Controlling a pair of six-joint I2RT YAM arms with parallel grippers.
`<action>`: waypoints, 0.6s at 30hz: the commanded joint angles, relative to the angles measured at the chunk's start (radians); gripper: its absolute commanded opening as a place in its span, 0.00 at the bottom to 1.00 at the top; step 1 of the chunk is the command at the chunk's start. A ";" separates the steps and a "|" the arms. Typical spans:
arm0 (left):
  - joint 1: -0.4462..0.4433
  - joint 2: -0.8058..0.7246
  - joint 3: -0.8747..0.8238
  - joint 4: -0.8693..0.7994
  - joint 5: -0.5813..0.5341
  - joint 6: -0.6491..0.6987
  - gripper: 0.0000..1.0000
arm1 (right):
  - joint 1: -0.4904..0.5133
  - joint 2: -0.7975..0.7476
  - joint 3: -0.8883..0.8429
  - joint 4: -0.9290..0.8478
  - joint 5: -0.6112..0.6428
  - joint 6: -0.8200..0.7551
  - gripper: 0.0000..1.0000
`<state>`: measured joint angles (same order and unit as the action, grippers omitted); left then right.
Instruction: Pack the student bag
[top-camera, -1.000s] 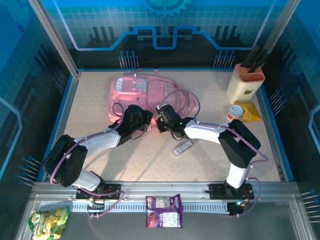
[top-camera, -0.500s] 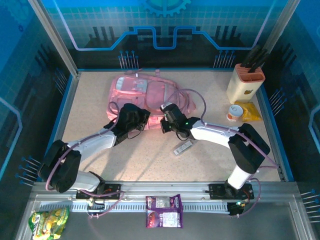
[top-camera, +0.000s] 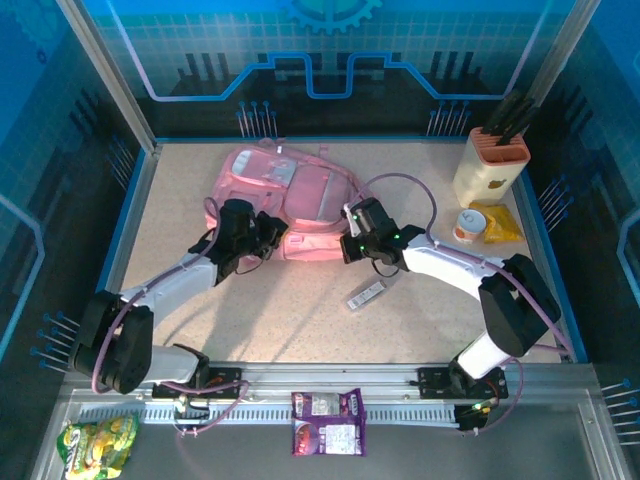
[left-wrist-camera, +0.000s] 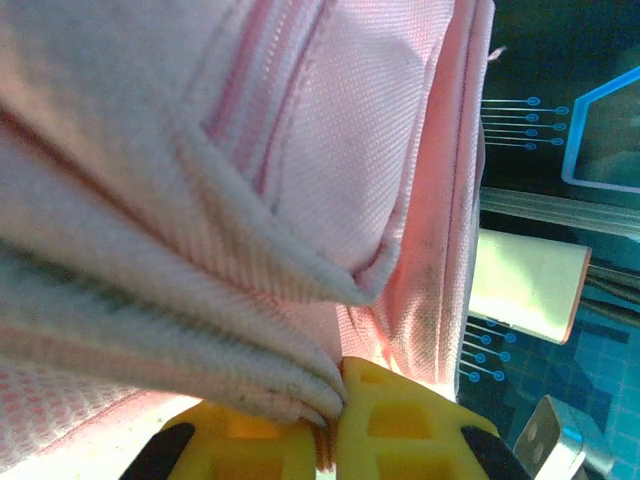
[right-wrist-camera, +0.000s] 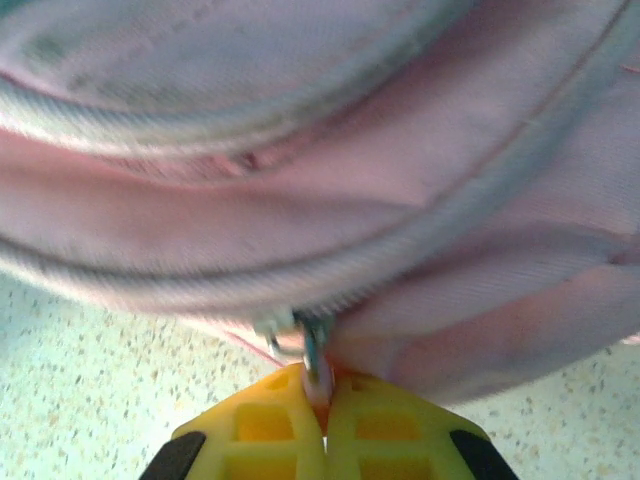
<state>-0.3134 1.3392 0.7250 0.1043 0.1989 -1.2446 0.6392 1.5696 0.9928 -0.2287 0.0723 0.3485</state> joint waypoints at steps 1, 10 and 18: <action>0.103 -0.016 0.079 -0.078 -0.017 0.164 0.00 | -0.020 -0.035 0.004 -0.179 0.023 -0.077 0.00; 0.205 0.250 0.273 0.049 0.205 0.256 0.10 | 0.240 0.113 0.198 -0.161 -0.196 -0.107 0.00; 0.258 0.219 0.182 0.033 0.195 0.247 0.46 | 0.236 0.158 0.236 -0.103 -0.077 -0.005 0.00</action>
<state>-0.0608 1.6058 0.9325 0.1040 0.3618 -1.0183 0.8631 1.7393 1.2251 -0.3103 0.0135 0.3008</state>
